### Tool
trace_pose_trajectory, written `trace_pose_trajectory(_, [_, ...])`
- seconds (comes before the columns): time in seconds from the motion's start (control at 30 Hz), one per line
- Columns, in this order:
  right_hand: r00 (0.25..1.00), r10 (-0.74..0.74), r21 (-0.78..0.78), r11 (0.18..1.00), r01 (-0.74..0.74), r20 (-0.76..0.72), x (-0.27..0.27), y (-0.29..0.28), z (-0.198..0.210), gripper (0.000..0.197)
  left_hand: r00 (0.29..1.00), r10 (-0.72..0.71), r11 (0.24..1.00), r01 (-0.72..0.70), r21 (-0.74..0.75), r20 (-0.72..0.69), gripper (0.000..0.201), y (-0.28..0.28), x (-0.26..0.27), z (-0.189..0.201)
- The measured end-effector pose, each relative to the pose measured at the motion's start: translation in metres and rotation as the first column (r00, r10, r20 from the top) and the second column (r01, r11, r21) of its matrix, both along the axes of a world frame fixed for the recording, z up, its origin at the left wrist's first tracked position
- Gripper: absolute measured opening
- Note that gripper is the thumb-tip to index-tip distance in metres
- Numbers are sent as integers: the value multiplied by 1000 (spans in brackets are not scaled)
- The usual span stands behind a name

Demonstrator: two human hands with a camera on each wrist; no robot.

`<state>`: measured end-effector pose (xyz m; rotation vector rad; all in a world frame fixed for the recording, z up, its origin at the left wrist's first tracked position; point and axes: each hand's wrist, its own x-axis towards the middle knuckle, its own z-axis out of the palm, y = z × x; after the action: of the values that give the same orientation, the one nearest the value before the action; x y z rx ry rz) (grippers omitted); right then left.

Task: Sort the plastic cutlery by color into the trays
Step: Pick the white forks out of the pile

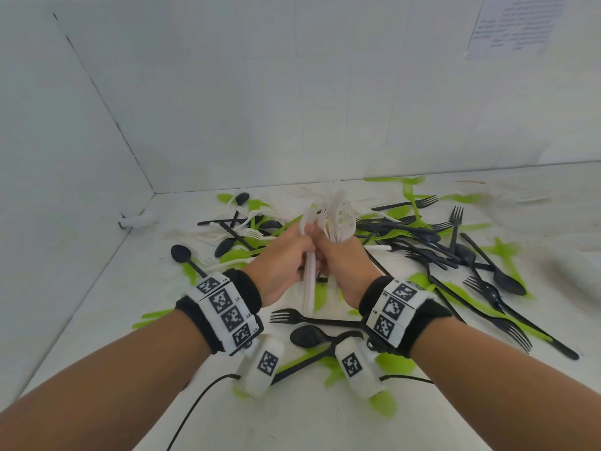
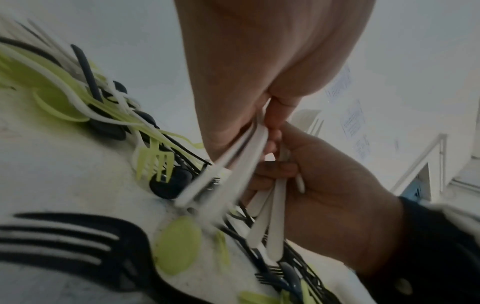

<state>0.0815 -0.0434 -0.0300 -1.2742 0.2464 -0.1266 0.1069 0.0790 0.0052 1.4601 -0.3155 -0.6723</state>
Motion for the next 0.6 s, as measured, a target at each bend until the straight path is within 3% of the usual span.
trace_pose_trajectory(0.13, [999,34,-9,999,-34,8,-3,-11,6,16,987,159,987,-158,36,-22,48,5,9,-8])
trace_pose_trajectory(0.27, [993,4,3,1000,-3,-119,-3,-14,3,56,982,183,983,-184,-14,-35,52,7,10,-6])
trace_pose_trajectory(0.4, [995,57,17,998,-56,-84,-5,-4,4,20,984,176,984,-176,-5,7,45,-8,-2,-2])
trace_pose_trajectory(0.6, [993,103,-40,994,-101,52,-11,4,8,22,962,272,962,-273,-2,-15,40,-15,-2,-9])
